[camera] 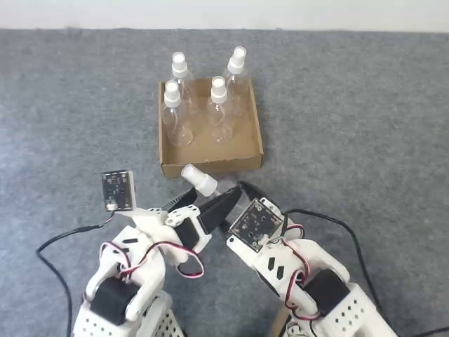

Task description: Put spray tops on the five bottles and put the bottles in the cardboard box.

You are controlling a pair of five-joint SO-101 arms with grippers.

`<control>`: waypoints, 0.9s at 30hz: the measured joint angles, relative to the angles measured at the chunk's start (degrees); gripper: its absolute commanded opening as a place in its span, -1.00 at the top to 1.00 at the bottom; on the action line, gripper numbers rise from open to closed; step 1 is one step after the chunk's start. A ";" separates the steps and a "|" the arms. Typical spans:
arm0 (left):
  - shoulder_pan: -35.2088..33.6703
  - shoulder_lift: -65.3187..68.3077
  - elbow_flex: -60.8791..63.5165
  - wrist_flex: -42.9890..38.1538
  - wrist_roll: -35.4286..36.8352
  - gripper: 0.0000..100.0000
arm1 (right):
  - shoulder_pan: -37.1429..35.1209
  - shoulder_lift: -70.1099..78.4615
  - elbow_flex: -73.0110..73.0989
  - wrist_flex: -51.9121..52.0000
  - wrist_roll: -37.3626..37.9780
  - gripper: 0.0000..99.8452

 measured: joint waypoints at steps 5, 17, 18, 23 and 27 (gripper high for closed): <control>-4.57 0.00 -2.55 0.35 0.18 0.33 | 0.00 0.00 0.00 -0.09 0.00 0.78; -16.79 0.00 -8.53 0.35 6.59 0.33 | 0.00 0.00 0.00 -0.09 0.00 0.78; -18.20 0.00 -8.70 0.35 7.30 0.33 | 0.00 0.00 0.00 -0.09 0.00 0.78; -26.64 0.00 -9.14 -1.05 11.60 0.33 | 0.00 0.00 0.00 -0.09 0.00 0.78; -28.57 0.00 -9.05 -1.05 12.13 0.33 | 0.00 0.00 0.00 -0.09 0.00 0.78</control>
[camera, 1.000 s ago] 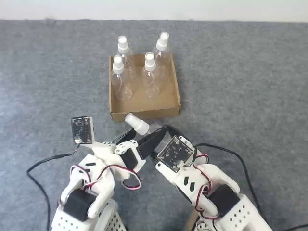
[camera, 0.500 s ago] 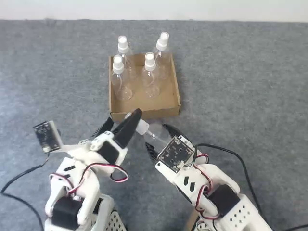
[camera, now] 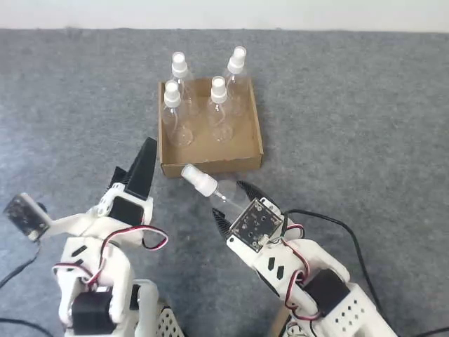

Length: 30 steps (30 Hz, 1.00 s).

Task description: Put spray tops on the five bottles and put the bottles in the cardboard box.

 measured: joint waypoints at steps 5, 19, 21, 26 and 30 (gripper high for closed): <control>-0.62 0.00 3.16 -4.31 0.00 0.33 | 0.00 0.00 0.00 0.00 0.00 0.78; -0.97 0.00 7.12 -9.41 0.00 0.33 | 0.00 0.00 -3.60 0.00 -2.29 0.78; -0.79 0.00 7.12 -9.41 0.18 0.33 | 0.00 0.00 -4.22 0.00 -2.46 0.78; -0.70 0.00 7.12 -9.58 0.44 0.33 | 0.00 0.00 -7.38 0.00 -2.90 0.78; -0.70 0.00 7.12 -9.58 0.44 0.33 | -1.58 0.00 -9.49 0.00 -3.08 0.77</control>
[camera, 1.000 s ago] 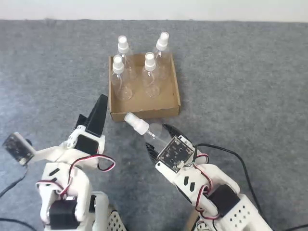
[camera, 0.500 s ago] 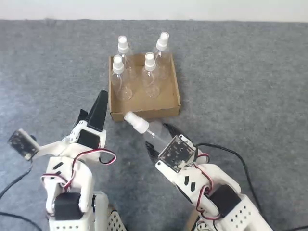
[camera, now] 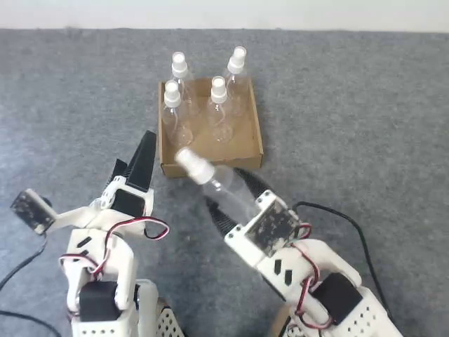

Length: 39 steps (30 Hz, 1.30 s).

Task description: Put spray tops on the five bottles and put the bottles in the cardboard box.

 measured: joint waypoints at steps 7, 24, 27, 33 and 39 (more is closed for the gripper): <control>1.05 0.00 0.88 0.00 0.18 0.33 | -9.23 -0.35 -0.18 -1.67 0.00 0.77; 9.05 0.00 2.73 0.00 -4.04 0.33 | -9.85 -0.35 -0.18 -3.16 -0.09 0.77; 9.05 0.00 2.73 0.00 -4.04 0.33 | -9.85 -0.35 0.00 -3.16 -0.09 0.77; 11.16 0.00 2.73 0.09 -4.31 0.33 | -9.85 -1.23 2.99 -3.87 -0.09 0.77; 15.12 0.00 2.46 4.40 -6.33 0.33 | -9.67 -0.35 3.96 -3.78 -0.09 0.77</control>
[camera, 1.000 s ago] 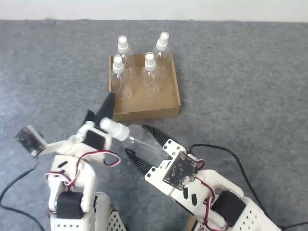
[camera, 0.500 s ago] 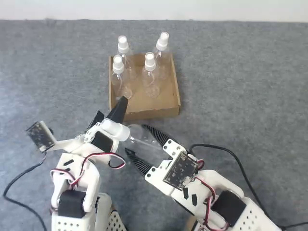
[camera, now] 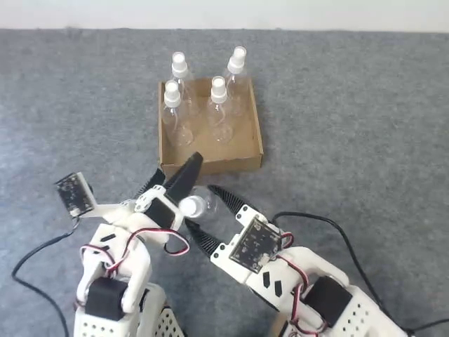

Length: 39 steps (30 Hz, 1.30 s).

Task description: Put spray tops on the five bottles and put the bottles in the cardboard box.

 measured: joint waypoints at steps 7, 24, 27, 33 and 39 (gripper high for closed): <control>0.97 0.00 0.09 0.62 -0.35 0.33 | 0.88 0.00 0.97 0.00 0.00 0.78; -5.80 0.00 0.18 -0.53 -0.18 0.33 | 3.78 0.00 1.41 0.00 0.00 0.78; -9.93 0.00 0.18 -1.58 1.41 0.33 | 4.66 0.00 1.41 0.00 0.00 0.78; -14.15 0.00 0.18 -2.11 1.67 0.33 | 4.57 0.00 1.41 0.00 0.00 0.78; -14.33 0.00 0.18 -2.11 1.67 0.33 | 4.57 0.00 1.41 0.00 0.00 0.78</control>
